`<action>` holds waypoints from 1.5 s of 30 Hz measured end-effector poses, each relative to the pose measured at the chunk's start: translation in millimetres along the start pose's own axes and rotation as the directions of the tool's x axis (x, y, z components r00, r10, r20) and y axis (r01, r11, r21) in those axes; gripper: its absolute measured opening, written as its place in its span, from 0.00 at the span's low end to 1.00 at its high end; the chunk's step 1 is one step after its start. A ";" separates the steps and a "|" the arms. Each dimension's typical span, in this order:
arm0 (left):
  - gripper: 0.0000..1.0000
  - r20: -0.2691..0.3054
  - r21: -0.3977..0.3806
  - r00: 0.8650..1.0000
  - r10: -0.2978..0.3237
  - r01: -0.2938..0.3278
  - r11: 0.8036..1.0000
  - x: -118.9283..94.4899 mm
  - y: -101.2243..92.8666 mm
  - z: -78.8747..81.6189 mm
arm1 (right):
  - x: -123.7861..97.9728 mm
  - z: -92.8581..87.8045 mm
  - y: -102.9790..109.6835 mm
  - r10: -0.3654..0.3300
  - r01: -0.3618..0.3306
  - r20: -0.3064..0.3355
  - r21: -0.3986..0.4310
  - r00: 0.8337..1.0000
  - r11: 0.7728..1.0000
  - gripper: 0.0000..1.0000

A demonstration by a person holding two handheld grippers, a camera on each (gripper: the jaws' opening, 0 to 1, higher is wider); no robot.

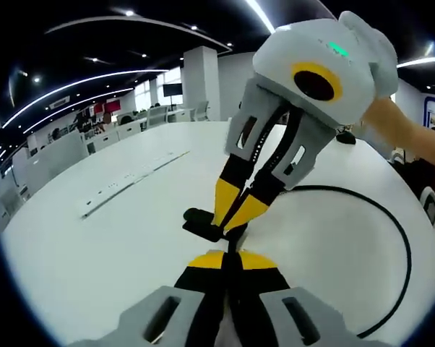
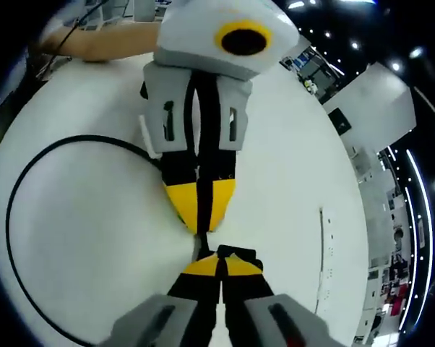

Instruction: Find the charging cable on the desk, coil it up and secure with Velcro.

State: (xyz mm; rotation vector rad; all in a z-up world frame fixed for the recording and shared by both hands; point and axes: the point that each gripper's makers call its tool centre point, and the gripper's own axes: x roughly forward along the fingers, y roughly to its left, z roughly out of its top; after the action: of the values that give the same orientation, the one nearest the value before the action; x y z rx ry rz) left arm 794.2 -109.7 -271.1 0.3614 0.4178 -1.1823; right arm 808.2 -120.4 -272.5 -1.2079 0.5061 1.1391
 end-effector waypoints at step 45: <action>0.06 0.004 0.003 1.000 0.004 -0.004 1.000 1.3 0.4 -0.5 | 20.6 -21.4 -48.2 -0.095 0.094 -0.001 0.088 0.996 0.992 0.03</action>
State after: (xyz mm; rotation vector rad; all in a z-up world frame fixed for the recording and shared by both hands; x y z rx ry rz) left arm 794.9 -110.4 -272.1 0.3624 0.4119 -1.1794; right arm 864.3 -128.3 -274.2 -1.1421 0.4868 1.0279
